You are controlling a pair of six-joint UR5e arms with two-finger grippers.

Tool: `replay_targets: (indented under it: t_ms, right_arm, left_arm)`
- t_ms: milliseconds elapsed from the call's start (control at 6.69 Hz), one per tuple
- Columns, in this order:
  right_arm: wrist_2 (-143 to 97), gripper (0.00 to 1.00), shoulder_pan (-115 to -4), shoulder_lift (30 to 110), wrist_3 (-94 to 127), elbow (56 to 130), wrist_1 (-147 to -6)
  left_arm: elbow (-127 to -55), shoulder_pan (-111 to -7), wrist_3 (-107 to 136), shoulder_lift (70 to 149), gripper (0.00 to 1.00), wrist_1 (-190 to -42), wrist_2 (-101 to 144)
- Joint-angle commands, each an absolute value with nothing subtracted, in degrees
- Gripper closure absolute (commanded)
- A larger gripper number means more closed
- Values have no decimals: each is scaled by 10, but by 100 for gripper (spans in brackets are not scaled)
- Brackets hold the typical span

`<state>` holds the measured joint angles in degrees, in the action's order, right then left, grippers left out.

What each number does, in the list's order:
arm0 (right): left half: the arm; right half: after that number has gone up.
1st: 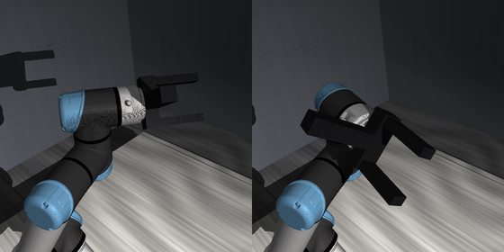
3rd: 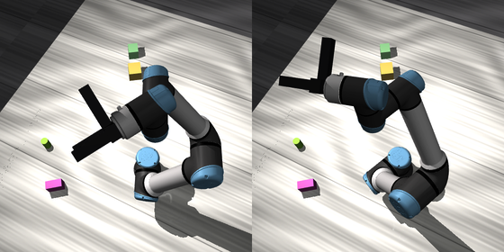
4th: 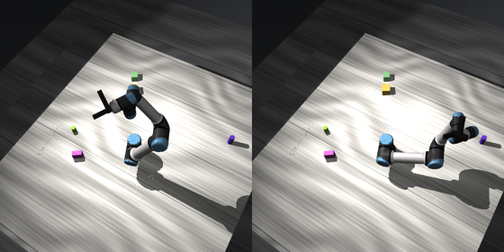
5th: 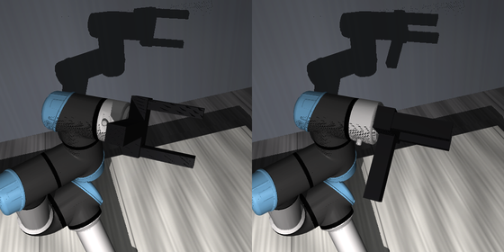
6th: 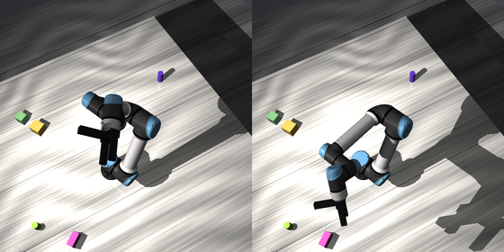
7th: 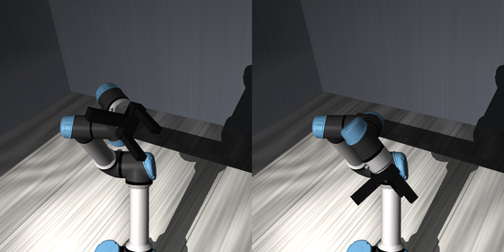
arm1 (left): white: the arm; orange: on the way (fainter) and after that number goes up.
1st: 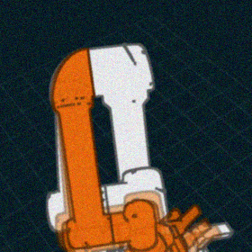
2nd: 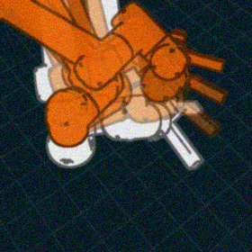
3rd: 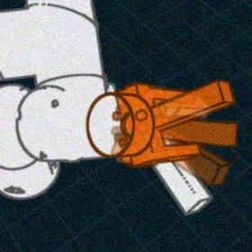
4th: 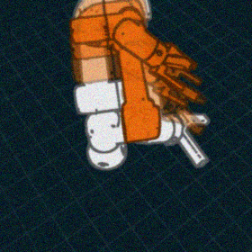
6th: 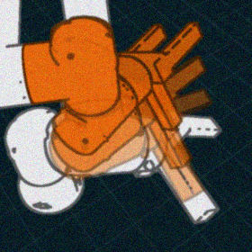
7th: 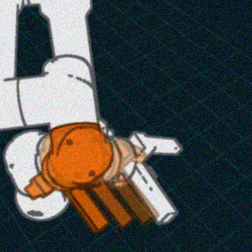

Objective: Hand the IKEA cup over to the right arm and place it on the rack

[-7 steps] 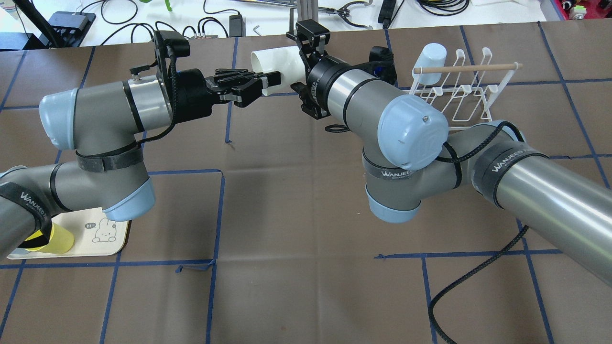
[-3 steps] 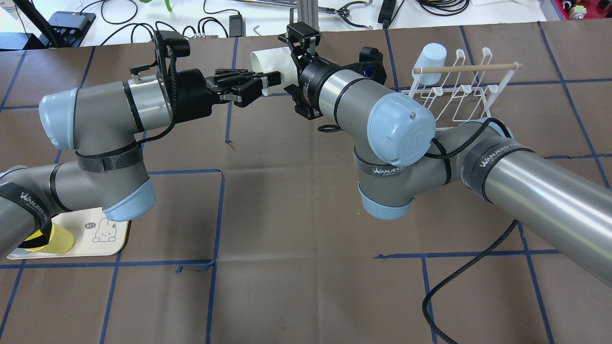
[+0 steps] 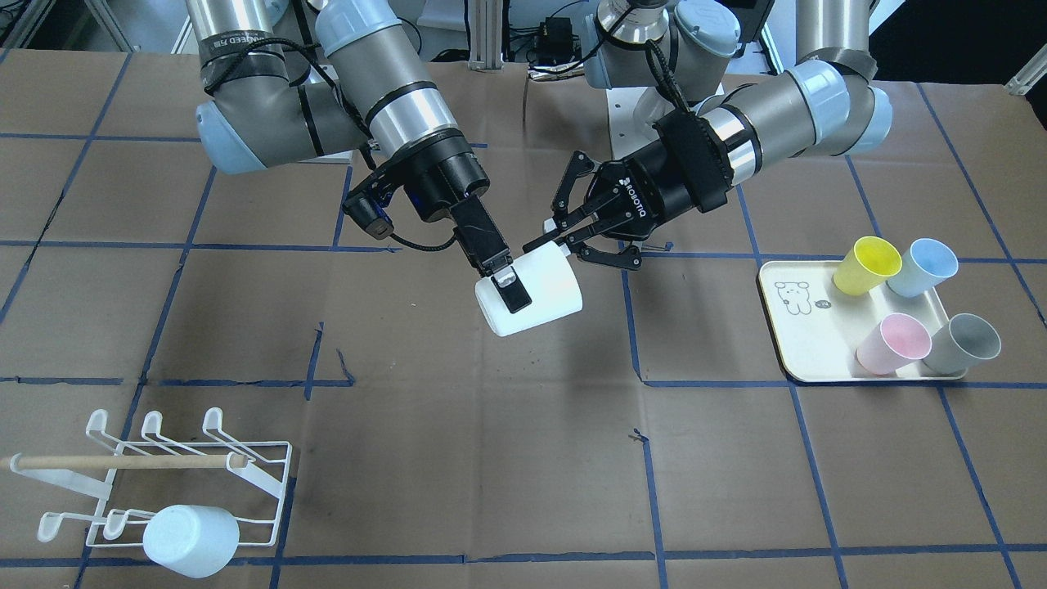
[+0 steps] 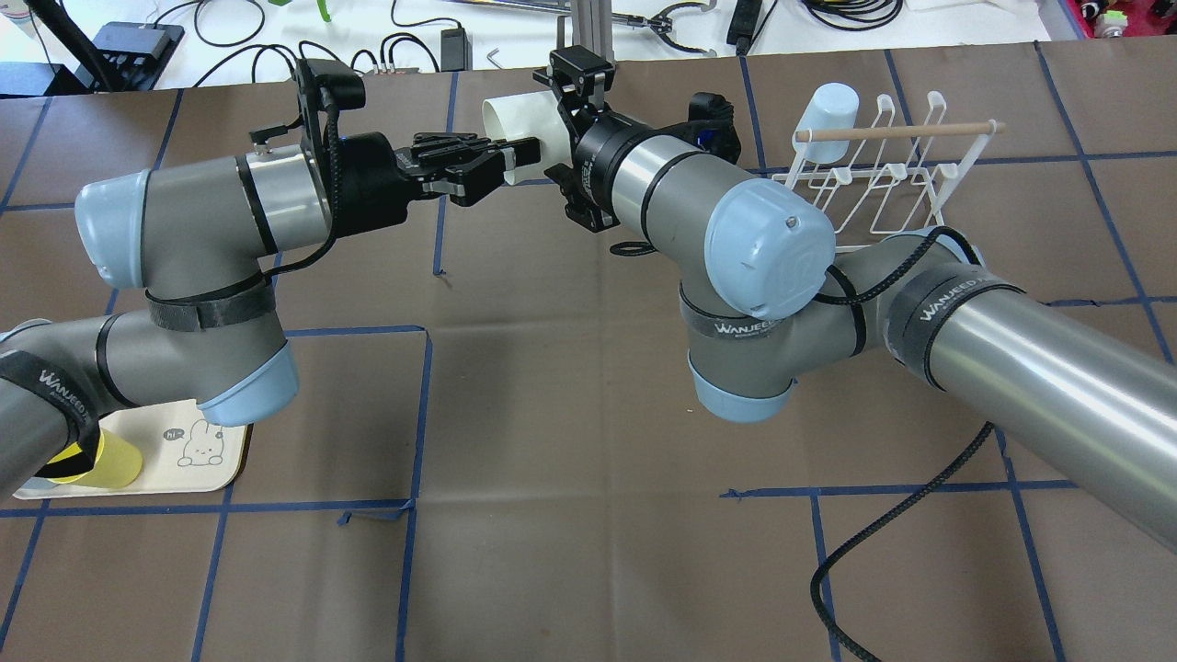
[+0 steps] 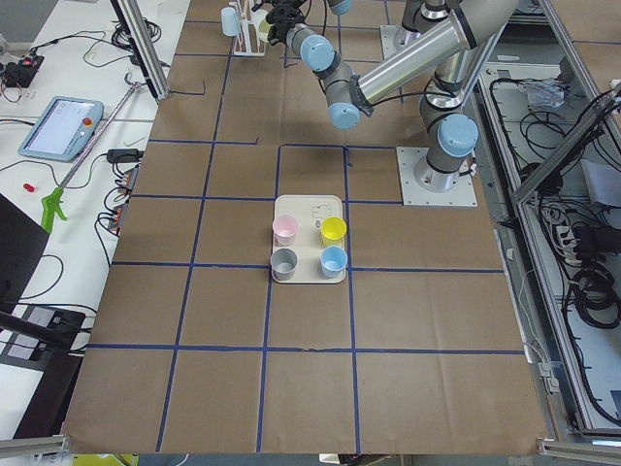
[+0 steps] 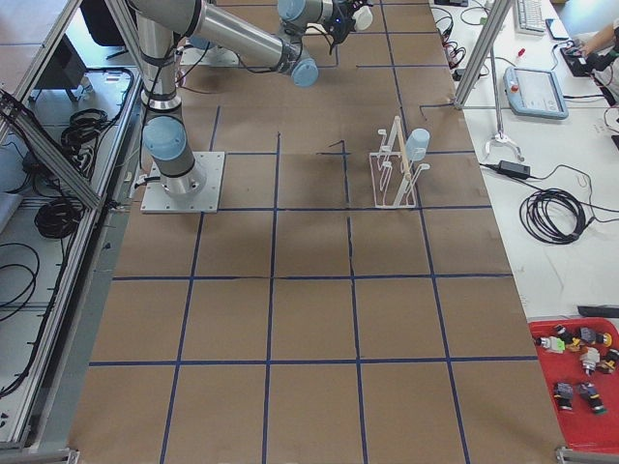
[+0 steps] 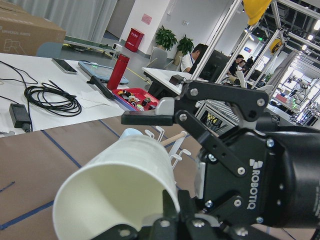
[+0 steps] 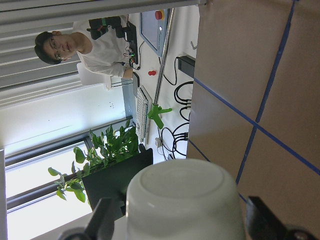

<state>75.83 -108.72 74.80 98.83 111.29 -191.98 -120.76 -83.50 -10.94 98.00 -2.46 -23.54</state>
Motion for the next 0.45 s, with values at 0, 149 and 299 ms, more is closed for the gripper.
replay_targets:
  t_ms: [0,149,299]
  right_arm:
    - [756,38,-1087,747,986,1114,-1920]
    - [754,53,-1087,748,986,1114,-1916]
    - [754,61,-1087,747,985,1114,-1914]
  left_arm:
    - [-1208,-835,-109,980,91,-25,-236]
    - [-1208,-835,-109,979,91,-25,-236]
    - [-1208,-835,-108,979,89,-25,-236]
